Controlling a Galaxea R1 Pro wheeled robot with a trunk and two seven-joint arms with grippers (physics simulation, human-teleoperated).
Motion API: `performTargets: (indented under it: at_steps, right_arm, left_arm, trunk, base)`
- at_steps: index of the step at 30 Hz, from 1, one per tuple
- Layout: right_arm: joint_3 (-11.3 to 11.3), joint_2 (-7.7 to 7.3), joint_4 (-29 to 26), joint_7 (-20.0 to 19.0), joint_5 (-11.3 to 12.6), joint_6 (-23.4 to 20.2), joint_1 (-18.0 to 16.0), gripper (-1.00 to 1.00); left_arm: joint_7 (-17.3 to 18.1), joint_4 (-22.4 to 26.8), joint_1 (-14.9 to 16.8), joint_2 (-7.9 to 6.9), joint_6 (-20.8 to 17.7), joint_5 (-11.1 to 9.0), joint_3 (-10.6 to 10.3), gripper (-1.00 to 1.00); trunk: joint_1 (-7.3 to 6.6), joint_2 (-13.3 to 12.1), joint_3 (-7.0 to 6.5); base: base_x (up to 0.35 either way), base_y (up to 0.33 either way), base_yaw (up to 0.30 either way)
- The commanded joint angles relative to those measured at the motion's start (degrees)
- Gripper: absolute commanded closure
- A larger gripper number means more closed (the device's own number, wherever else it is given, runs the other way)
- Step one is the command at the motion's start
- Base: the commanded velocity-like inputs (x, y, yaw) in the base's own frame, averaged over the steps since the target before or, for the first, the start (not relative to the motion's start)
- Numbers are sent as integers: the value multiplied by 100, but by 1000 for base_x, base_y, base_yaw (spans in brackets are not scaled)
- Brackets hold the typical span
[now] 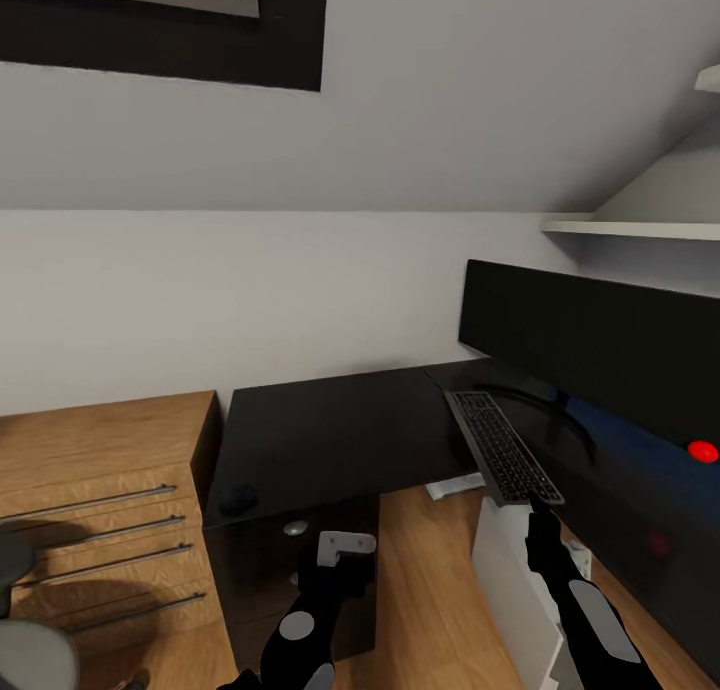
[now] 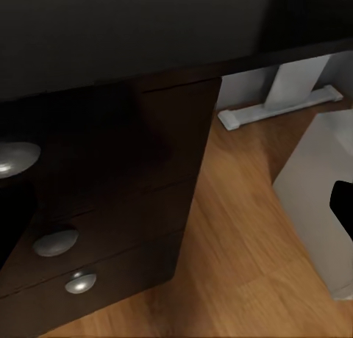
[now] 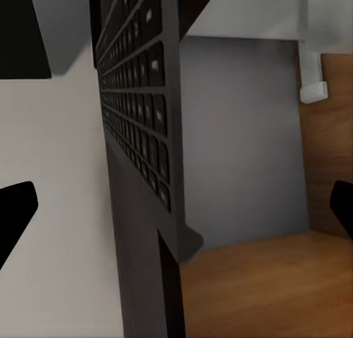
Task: In the bedroom, organize the workspace by keeping the computer under the desk, ensuring the monitor is on the desk, placing the keyboard on the desk next to the monitor, placing the mouse on the desk next to the keyboard, moving the folder from the swivel chair onto the desk next to the mouse, stacking the notebook on top of the folder with the pen on top of the notebook, and positioning the swivel chair next to the desk.
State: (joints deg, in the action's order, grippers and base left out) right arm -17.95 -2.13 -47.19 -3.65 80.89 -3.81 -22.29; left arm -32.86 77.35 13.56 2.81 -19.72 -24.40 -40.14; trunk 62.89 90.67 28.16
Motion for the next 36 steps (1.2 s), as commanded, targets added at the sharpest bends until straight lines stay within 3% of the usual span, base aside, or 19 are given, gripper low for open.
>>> performTargets:
  at_steps: [1,12,36]
  right_arm:
    - [-15,2,3,-20,49,-32,-4,-100]
    - [-15,-89,15,-18,43,-17,-4,-100]
    - [-15,-104,76,-13,41,3,-4,-100]
  left_arm:
    - [-45,7,6,-3,-15,-39,-11,-100]
    - [-45,16,2,-4,-15,-39,-73,-100]
    - [-45,17,3,0,-15,-46,-99,-100]
  trunk:
    - [1,3,6]
    - [1,3,6]
    - [1,3,6]
  base:
    - [72,0,0]
    - [129,0,0]
    - [68,0,0]
